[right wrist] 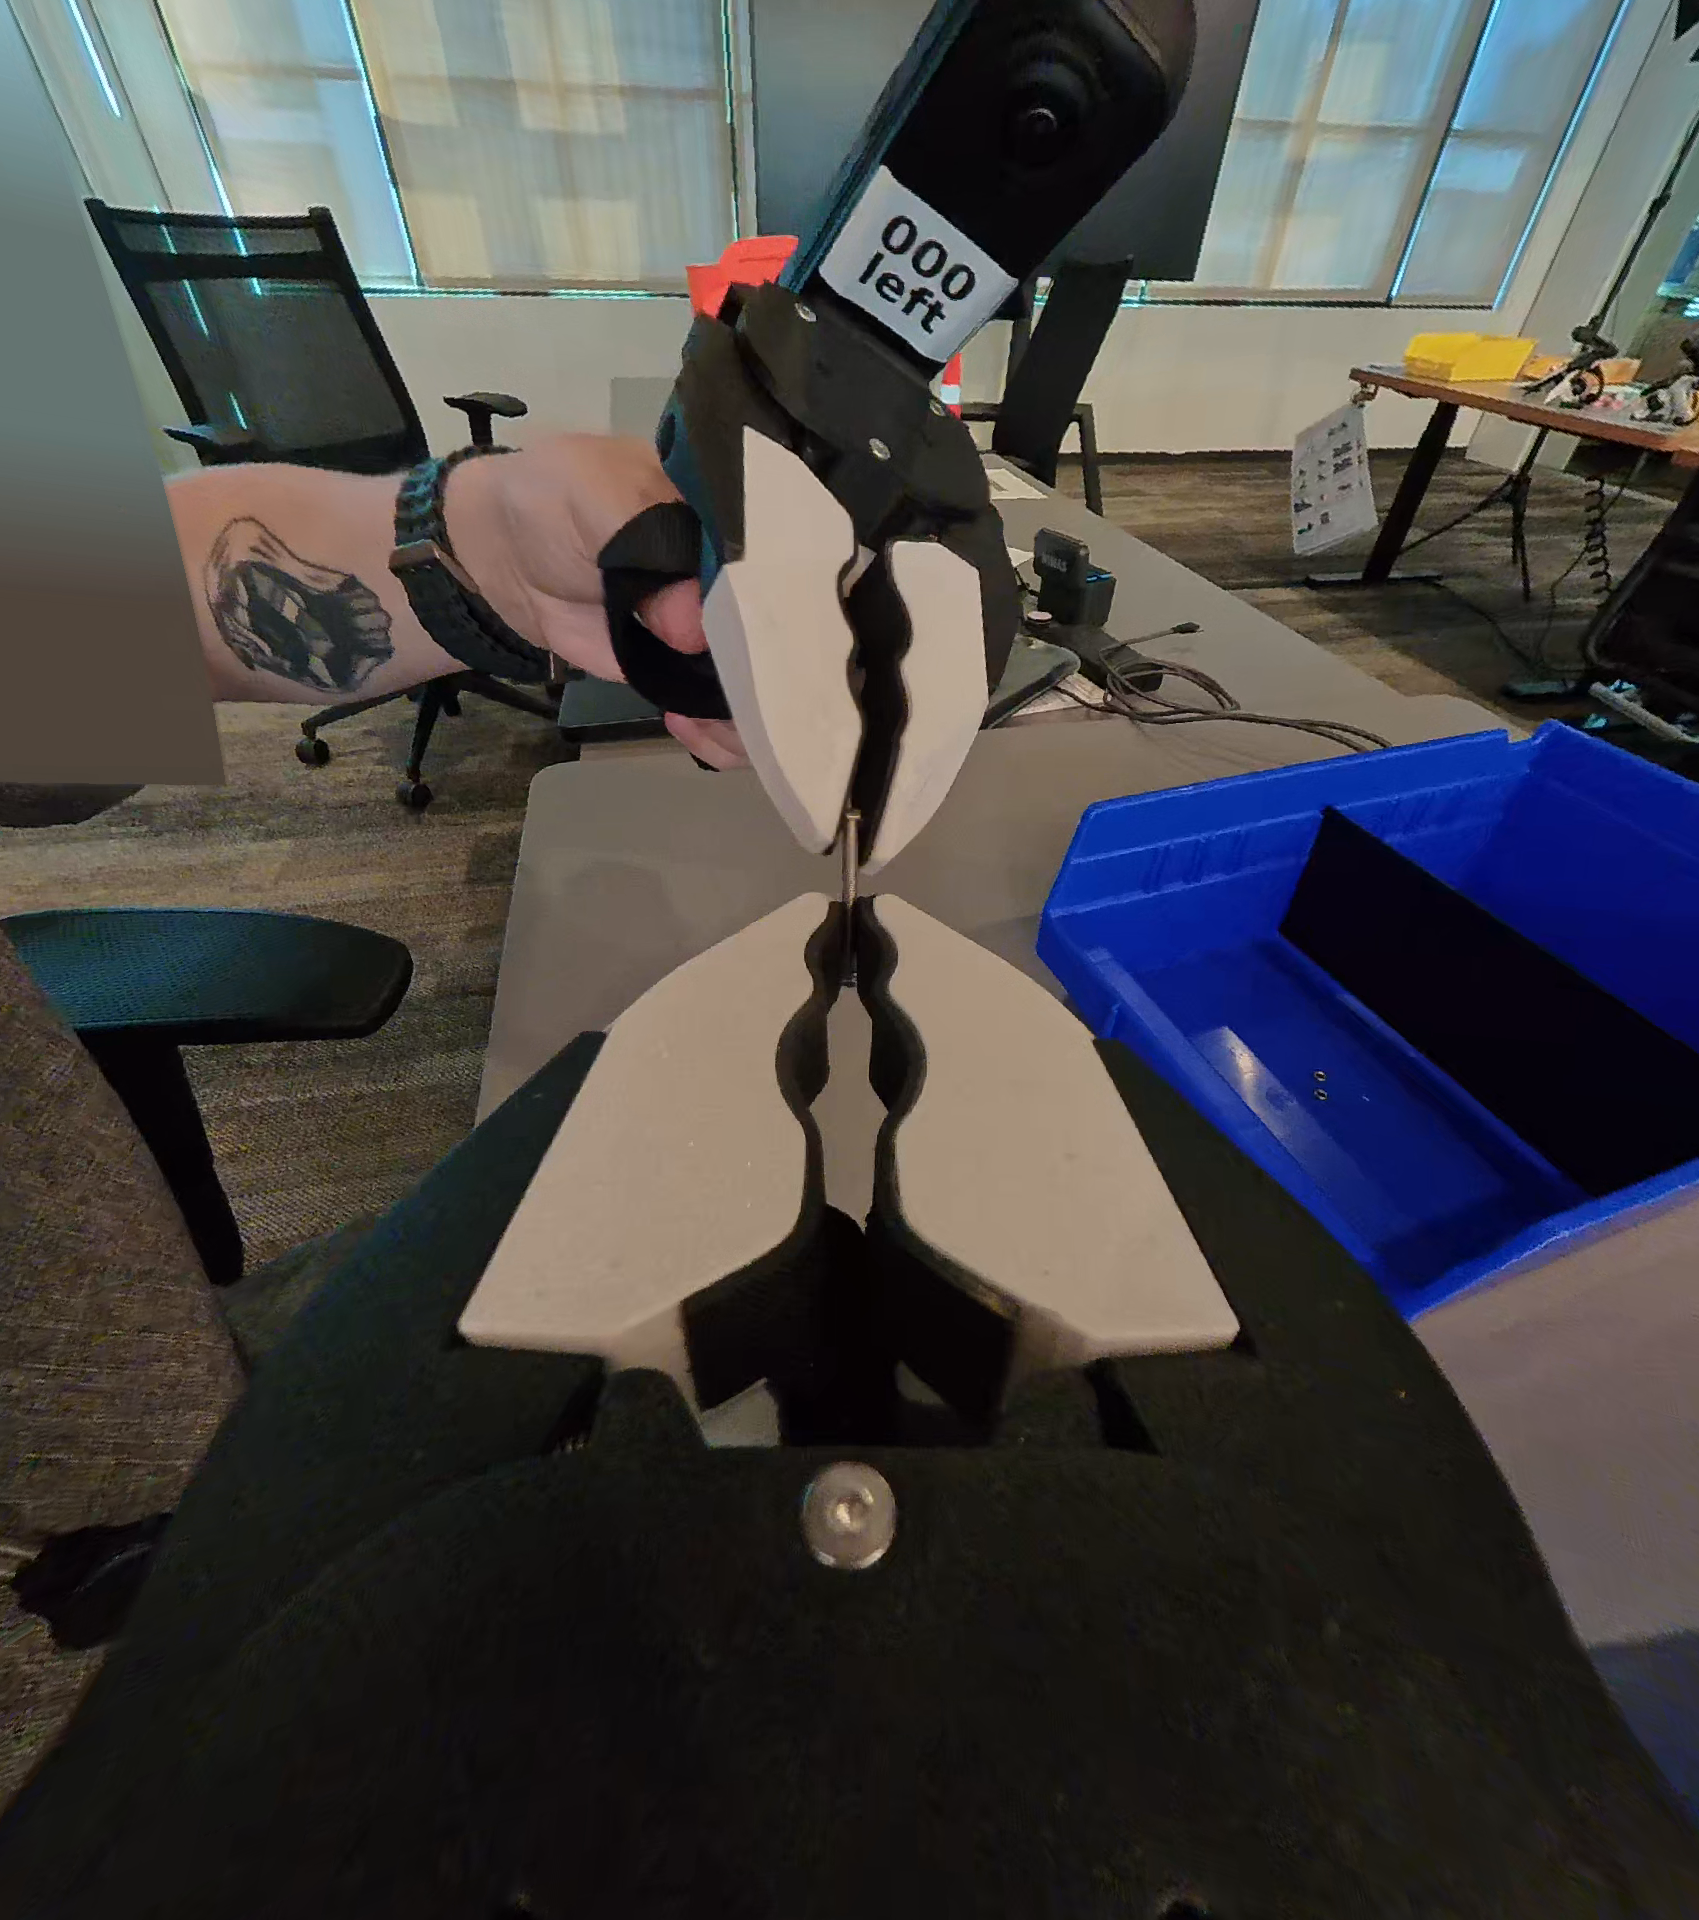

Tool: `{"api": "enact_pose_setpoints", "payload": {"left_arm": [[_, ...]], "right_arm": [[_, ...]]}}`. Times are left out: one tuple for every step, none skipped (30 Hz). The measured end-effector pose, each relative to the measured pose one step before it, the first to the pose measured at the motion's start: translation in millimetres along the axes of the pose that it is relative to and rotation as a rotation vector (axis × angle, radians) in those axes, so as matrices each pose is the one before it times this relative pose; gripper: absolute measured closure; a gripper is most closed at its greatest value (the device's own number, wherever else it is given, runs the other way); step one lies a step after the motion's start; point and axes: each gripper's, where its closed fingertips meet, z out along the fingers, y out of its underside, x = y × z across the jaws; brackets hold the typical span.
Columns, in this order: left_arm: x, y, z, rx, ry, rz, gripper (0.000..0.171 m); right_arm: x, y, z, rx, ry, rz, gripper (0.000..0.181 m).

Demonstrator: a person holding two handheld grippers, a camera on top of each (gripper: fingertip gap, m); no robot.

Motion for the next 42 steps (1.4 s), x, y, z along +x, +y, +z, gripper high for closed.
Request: {"api": "enact_pose_setpoints", "payload": {"left_arm": [[0.22, -0.11, -0.10, 0.00125, 0.0022, 0.0001, 0.166], [0.22, -0.32, -0.16, 0.00144, -0.0005, 0.0018, 0.166], [-0.05, 0.08, -0.06, -0.00131, -0.0044, 0.0054, 0.166], [0.39, 0.23, -0.11, -0.00331, -0.0025, 0.0071, 0.166], [0.23, -0.50, -0.23, 0.00100, -0.0030, 0.0059, 0.166], [0.13, -0.42, -0.09, 0.00073, -0.0048, 0.0071, 0.166], [0.25, -0.14, -0.08, -0.00150, -0.0040, 0.0088, 0.166], [0.30, -0.69, -0.17, 0.00018, -0.0034, 0.0049, 0.166], [0.08, -0.56, -0.08, -0.00002, -0.0047, 0.0065, 0.166], [0.06, -0.39, -0.22, -0.00085, -0.0029, 0.0043, 0.166], [0.26, -0.38, -0.09, 0.00037, -0.0002, 0.0017, 0.166], [-0.01, -0.01, -0.05, -0.00144, -0.0011, 0.0031, 0.166], [0.07, 0.04, -0.05, -0.00107, -0.0018, 0.0032, 0.166], [-0.03, 0.15, 0.05, -0.00278, -0.0029, 0.0056, 0.166], [-0.13, 0.40, -0.06, -0.00400, -0.0035, 0.0082, 0.166], [0.16, 0.05, -0.05, -0.00218, -0.0019, 0.0060, 0.166], [0.42, 0.87, 0.28, -0.00679, 0.0010, 0.0056, 0.165], [0.62, 1.09, 0.64, -0.00642, 0.0027, 0.0044, 0.163], [1.31, 0.79, 0.53, -0.00253, 0.0065, 0.0025, 0.162], [1.21, 0.60, 0.67, -0.00245, 0.0071, 0.0016, 0.162], [0.61, 0.29, 0.56, -0.00012, 0.0018, 0.0031, 0.162], [0.56, 0.11, 0.24, 0.00076, 0.0024, 0.0016, 0.162], [0.08, 0.08, 0.19, 0.00094, 0.0013, -0.0018, 0.162], [-0.03, 0.01, 0.06, 0.00159, 0.0007, -0.0031, 0.162], [-0.13, 0.38, 0.09, -0.00112, 0.0004, -0.0022, 0.162], [-0.23, 0.45, -0.11, -0.00207, -0.0002, -0.0017, 0.162], [-0.53, -0.05, -0.23, 0.00119, -0.0026, -0.0018, 0.162], [-0.12, -0.16, -0.39, 0.00137, 0.0003, -0.0004, 0.162], [-0.17, 0.10, -0.43, -0.00222, 0.0007, -0.0018, 0.162], [-0.31, -0.68, -0.44, 0.00280, -0.0020, 0.0007, 0.162], [0.28, -0.35, -0.38, -0.00006, 0.0013, 0.0007, 0.162], [-0.10, -0.25, -0.34, -0.00068, -0.0023, 0.0010, 0.162], [0.01, -0.73, -0.27, 0.00311, -0.0026, 0.0032, 0.162], [0.48, -0.09, -0.11, -0.00246, 0.0010, 0.0016, 0.162], [-0.11, 0.25, -0.03, -0.00328, -0.0033, 0.0036, 0.162], [0.16, 0.12, 0.03, -0.00183, -0.0006, 0.0026, 0.162], [0.15, 0.07, -0.12, -0.00167, 0.0005, 0.0015, 0.162], [0.14, 0.29, 0.03, -0.00305, -0.0007, 0.0043, 0.162], [-0.49, 0.08, -0.05, -0.00258, -0.0042, 0.0046, 0.162], [-0.44, 0.04, -0.05, -0.00152, -0.0023, 0.0017, 0.162], [0.01, -0.21, 0.06, -0.00082, 0.0010, 0.0011, 0.162], [0.07, -0.37, -0.04, 0.00131, 0.0003, 0.0026, 0.162]], "right_arm": [[-0.04, -0.17, 0.00, -0.0012, 0.0013, -0.0011, 0.179], [0.00, -0.69, -0.27, 0.0035, 0.0014, -0.0007, 0.179], [-0.19, -0.07, 0.11, -0.0003, -0.0028, 0.0063, 0.179], [-0.24, -0.25, -0.25, 0.0033, -0.0060, 0.0086, 0.179], [-0.24, -0.68, -0.09, 0.0074, -0.0068, 0.0128, 0.179], [-0.04, -0.29, -0.08, 0.0048, -0.0053, 0.0129, 0.179], [0.08, -0.74, -0.37, 0.0078, -0.0052, 0.0093, 0.179], [-0.18, -0.68, -0.14, 0.0070, -0.0064, 0.0113, 0.179], [0.17, -0.66, -0.16, 0.0076, -0.0029, 0.0083, 0.179], [0.14, -0.54, -0.13, 0.0062, -0.0051, 0.0121, 0.179], [-0.14, -0.32, -0.07, 0.0062, -0.0096, 0.0152, 0.179], [-0.06, -0.38, -0.20, 0.0074, -0.0094, 0.0142, 0.179], [-0.11, -0.05, 0.03, 0.0056, -0.0102, 0.0171, 0.179], [-0.05, -0.09, -0.01, 0.0055, -0.0072, 0.0120, 0.179], [-0.06, 0.18, 0.10, 0.0031, -0.0073, 0.0127, 0.179], [-0.10, 0.02, 0.10, 0.0034, -0.0075, 0.0127, 0.179], [0.48, -0.71, -0.39, 0.0083, -0.0018, 0.0071, 0.179], [0.78, -1.14, -0.87, 0.0069, -0.0008, 0.0068, 0.179], [0.90, -0.41, -0.70, 0.0017, -0.0023, 0.0096, 0.179], [0.91, -0.19, -0.68, 0.0026, -0.0012, 0.0080, 0.179], [0.92, -0.28, -0.51, 0.0024, -0.0015, 0.0073, 0.179], [0.98, 0.08, -0.43, -0.0001, 0.0026, 0.0016, 0.179], [0.69, 0.03, -0.22, -0.0012, 0.0032, -0.0018, 0.179], [0.25, -0.34, -0.15, 0.0006, 0.0019, -0.0026, 0.179], [-0.21, -0.41, 0.14, 0.0003, -0.0005, -0.0014, 0.179], [-0.38, 0.00, 0.40, -0.0020, -0.0010, -0.0017, 0.179], [-0.23, 0.07, 0.47, -0.0035, 0.0020, -0.0054, 0.179], [-0.31, 0.10, 0.52, -0.0039, 0.0011, -0.0042, 0.179], [-0.42, 0.00, 0.33, -0.0033, -0.0002, -0.0027, 0.179], [-0.01, -0.31, 0.20, -0.0004, 0.0009, -0.0029, 0.179], [-0.16, -0.45, -0.07, 0.0001, 0.0004, -0.0024, 0.179], [-0.18, -0.33, -0.03, -0.0004, -0.0008, -0.0013, 0.179], [-0.01, -0.04, 0.10, -0.0008, 0.0016, -0.0026, 0.179], [0.25, 0.47, 0.14, -0.0037, 0.0044, -0.0047, 0.179], [-0.22, 0.26, 0.22, -0.0023, 0.0012, -0.0024, 0.179], [-0.29, 0.05, 0.05, -0.0010, -0.0008, -0.0003, 0.179], [-0.20, 0.31, 0.13, -0.0025, -0.0012, 0.0000, 0.179], [-0.05, 0.25, 0.17, -0.0020, 0.0002, 0.0004, 0.179], [-0.21, 0.27, 0.12, -0.0028, -0.0006, -0.0005, 0.179], [-0.82, 0.33, 0.35, -0.0031, -0.0036, -0.0011, 0.179], [-0.62, -0.06, 0.33, -0.0021, -0.0006, -0.0019, 0.179], [-0.21, -0.03, 0.17, -0.0020, 0.0027, -0.0048, 0.179]]}}
